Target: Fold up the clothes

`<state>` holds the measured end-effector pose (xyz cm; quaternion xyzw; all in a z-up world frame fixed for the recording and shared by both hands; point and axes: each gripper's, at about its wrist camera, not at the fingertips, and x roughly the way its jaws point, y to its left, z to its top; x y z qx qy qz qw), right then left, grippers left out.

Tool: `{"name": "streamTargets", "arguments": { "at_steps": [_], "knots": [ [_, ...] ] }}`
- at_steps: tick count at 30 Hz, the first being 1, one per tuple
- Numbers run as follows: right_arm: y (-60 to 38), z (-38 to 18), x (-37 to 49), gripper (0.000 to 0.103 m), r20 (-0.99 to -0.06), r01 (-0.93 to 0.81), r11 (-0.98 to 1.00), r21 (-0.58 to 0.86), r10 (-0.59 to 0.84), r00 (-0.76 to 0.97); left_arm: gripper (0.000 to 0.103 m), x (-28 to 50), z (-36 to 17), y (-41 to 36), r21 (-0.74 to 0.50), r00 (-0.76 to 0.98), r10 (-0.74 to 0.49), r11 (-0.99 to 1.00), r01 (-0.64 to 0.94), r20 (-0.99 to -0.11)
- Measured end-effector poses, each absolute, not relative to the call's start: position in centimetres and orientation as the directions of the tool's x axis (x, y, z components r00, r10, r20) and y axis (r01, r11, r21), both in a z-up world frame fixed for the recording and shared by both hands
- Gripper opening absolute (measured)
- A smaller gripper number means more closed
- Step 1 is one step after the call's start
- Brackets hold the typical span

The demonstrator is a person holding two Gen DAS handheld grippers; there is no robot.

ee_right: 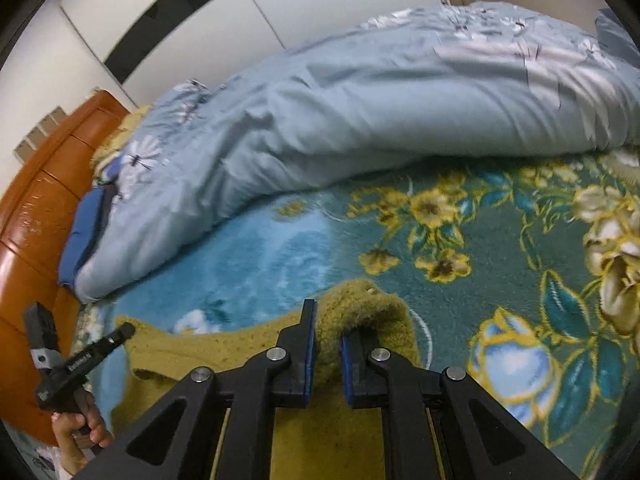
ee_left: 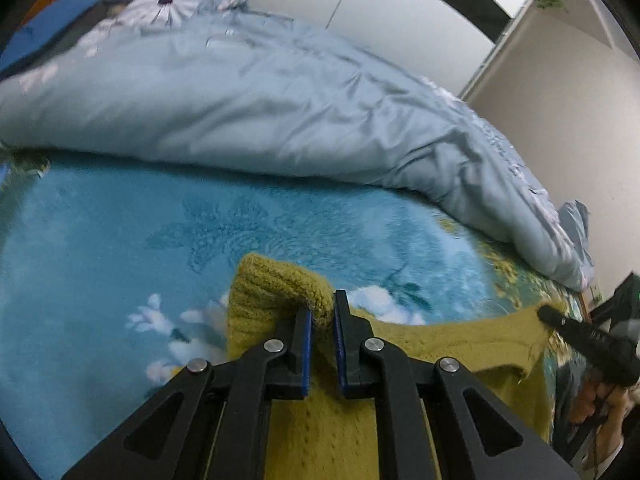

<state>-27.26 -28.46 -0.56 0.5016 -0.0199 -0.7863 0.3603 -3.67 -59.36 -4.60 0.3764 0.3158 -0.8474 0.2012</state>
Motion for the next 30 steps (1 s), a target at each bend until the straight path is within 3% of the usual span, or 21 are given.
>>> {"name": "streamTargets", "arguments": {
  "at_steps": [9, 11, 12, 13, 14, 16, 19, 30],
  "knots": [
    [-28.7, -2.4, -28.4, 0.014, -0.783, 0.521, -0.743, 0.42, -0.587, -0.205, 0.012, -4.5, -6.1, -60.6, -0.453, -0.635, -0.037, -0.668, 0.591, -0.772],
    [-28.8, -2.0, -28.1, 0.016, -0.782, 0.533, -0.734, 0.421, -0.591, -0.197, 0.021, -4.2, -5.8, -60.6, -0.482, -0.641, -0.005, -0.655, 0.583, -0.768],
    [-28.9, -1.7, -27.9, 0.018, -0.782, 0.542, -0.73, 0.417, -0.592, -0.195, 0.031, -3.9, -5.7, -60.7, -0.507, -0.649, 0.023, -0.646, 0.571, -0.76],
    [-28.9, -1.4, -27.6, 0.03, -0.78, 0.554, -0.723, 0.412, -0.594, -0.195, 0.04, -3.6, -5.4, -60.6, -0.525, -0.66, 0.037, -0.641, 0.56, -0.75],
    [-28.9, -0.9, -27.4, 0.046, -0.777, 0.563, -0.718, 0.409, -0.598, -0.198, 0.041, -3.2, -4.8, -60.6, -0.543, -0.676, 0.048, -0.639, 0.545, -0.735],
    [-28.5, 0.3, -26.9, 0.059, -0.758, 0.574, -0.712, 0.405, -0.612, -0.224, 0.045, -2.2, -3.4, -60.5, -0.571, -0.709, 0.046, -0.631, 0.526, -0.704],
    [-27.3, 2.3, -26.2, 0.059, -0.734, 0.576, -0.705, 0.415, -0.633, -0.246, 0.056, -0.6, -1.2, -60.3, -0.599, -0.749, 0.028, -0.622, 0.505, -0.662],
    [-16.9, 4.7, -17.4, 0.059, -0.738, 0.641, -0.682, 0.353, -0.624, -0.257, 0.056, 9.7, 0.0, -52.9, -0.387, -0.64, -0.055, -0.756, 0.528, -0.766]
  ]
}}
